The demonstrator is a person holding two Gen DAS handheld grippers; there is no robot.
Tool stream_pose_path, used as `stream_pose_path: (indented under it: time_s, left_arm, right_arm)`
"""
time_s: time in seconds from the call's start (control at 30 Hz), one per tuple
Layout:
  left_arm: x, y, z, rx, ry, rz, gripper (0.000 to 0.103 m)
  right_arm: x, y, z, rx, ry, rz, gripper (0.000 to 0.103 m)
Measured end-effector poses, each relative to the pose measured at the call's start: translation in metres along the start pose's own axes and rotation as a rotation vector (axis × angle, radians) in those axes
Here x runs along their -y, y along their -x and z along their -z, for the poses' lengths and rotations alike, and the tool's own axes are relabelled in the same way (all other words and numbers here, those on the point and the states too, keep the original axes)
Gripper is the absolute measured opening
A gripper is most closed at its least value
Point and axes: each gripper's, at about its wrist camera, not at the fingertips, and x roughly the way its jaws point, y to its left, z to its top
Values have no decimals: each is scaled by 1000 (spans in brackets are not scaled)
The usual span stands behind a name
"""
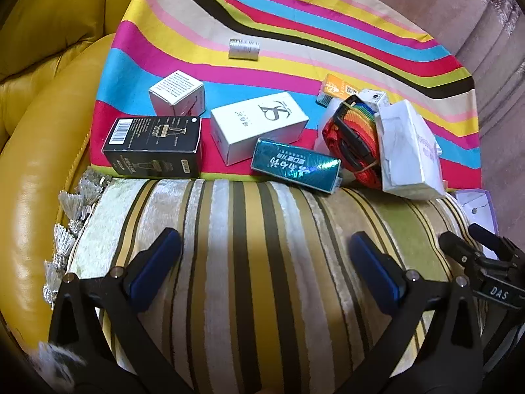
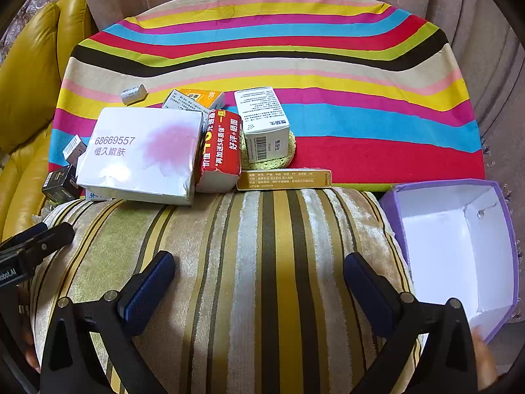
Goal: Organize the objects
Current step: 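Reach both grippers toward the boxes on the striped cloth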
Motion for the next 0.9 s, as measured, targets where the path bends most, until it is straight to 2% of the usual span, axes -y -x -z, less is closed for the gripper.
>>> stream_pose_path:
  time_s: [0.2, 0.37, 0.53, 0.6, 0.9]
  left_arm:
    - [-19, 15, 2, 56, 96, 115, 103]
    - [-33, 27, 0, 94, 151, 130, 103]
    - [-56, 31, -13, 116, 189, 55, 103]
    - [-61, 25, -22, 93, 183, 5, 103]
    - [-79, -9, -57, -6, 122, -128, 103]
  right_arm:
    - [0, 0, 0, -1, 0, 0, 103]
    - [-1, 0, 0, 1, -2, -1, 103]
    - [-3, 0, 3, 18, 0, 8, 103]
    - [-2, 0, 3, 19, 0, 7, 103]
    - [0, 0, 2, 19, -4, 1, 103]
